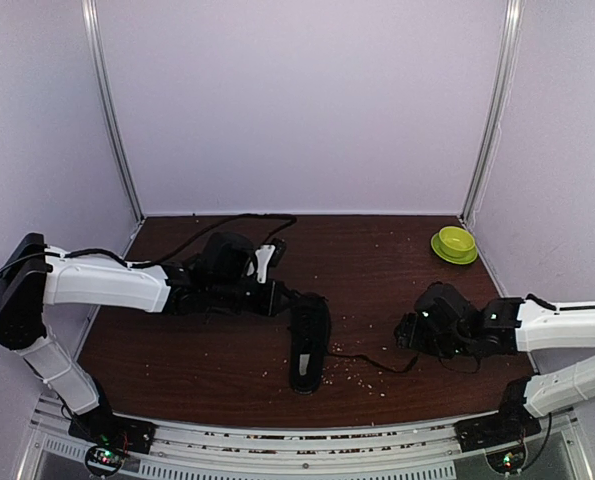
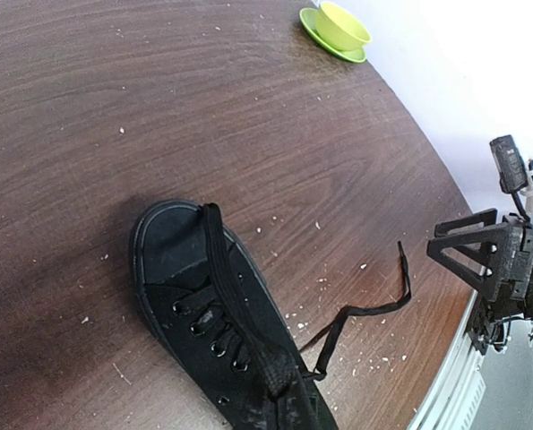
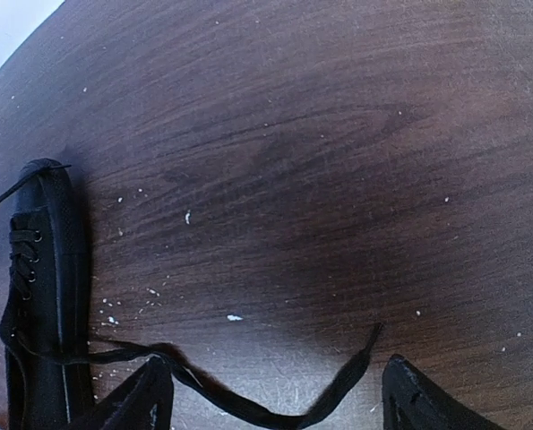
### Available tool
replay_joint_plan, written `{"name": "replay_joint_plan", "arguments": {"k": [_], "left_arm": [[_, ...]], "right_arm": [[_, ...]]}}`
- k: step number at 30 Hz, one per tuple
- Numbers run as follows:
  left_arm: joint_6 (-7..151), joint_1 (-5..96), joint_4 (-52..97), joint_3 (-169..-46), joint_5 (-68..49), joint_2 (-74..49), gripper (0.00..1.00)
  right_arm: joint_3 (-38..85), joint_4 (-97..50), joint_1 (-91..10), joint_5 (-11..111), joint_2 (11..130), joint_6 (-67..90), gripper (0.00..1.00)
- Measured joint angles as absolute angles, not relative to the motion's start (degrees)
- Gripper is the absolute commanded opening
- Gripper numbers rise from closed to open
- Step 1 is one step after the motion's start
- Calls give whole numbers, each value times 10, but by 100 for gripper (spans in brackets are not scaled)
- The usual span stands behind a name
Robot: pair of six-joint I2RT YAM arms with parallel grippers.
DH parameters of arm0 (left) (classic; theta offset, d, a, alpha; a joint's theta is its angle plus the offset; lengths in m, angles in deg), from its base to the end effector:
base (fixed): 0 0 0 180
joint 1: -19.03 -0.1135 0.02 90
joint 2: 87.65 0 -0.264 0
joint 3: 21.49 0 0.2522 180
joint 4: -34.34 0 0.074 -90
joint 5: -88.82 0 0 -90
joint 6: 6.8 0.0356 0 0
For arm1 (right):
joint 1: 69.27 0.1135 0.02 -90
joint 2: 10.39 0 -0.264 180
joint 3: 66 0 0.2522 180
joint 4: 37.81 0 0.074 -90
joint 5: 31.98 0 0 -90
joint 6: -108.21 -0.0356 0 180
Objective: Tie the shoes
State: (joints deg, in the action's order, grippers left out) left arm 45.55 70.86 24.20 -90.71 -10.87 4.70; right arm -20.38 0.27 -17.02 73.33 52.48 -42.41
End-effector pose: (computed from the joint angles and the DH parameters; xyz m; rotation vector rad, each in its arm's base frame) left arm 0.2140 -0.2820 0.2184 0.3961 2.3150 -1.0329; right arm 0.1312 0.1540 0.1846 0.2929 2.5360 0.4738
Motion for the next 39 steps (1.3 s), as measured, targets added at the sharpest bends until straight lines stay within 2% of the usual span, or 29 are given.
{"name": "replay_joint_plan", "arguments": {"k": [20,28,35,39], "left_arm": [[454,709,235,-907,-109,36,0],[453,709,234,-907,-109,36,0],[451,709,234,-907,-109,36,0],[451,709,233,-907,-109,36,0]], "right_arm": [[-217,5,-170,714,596,-517,67],[-222,-4,-169,705,620,-532,58],[-223,-24,-159,701,641,-541,46],[-218,-49,-153,702,659,-539,43]]}}
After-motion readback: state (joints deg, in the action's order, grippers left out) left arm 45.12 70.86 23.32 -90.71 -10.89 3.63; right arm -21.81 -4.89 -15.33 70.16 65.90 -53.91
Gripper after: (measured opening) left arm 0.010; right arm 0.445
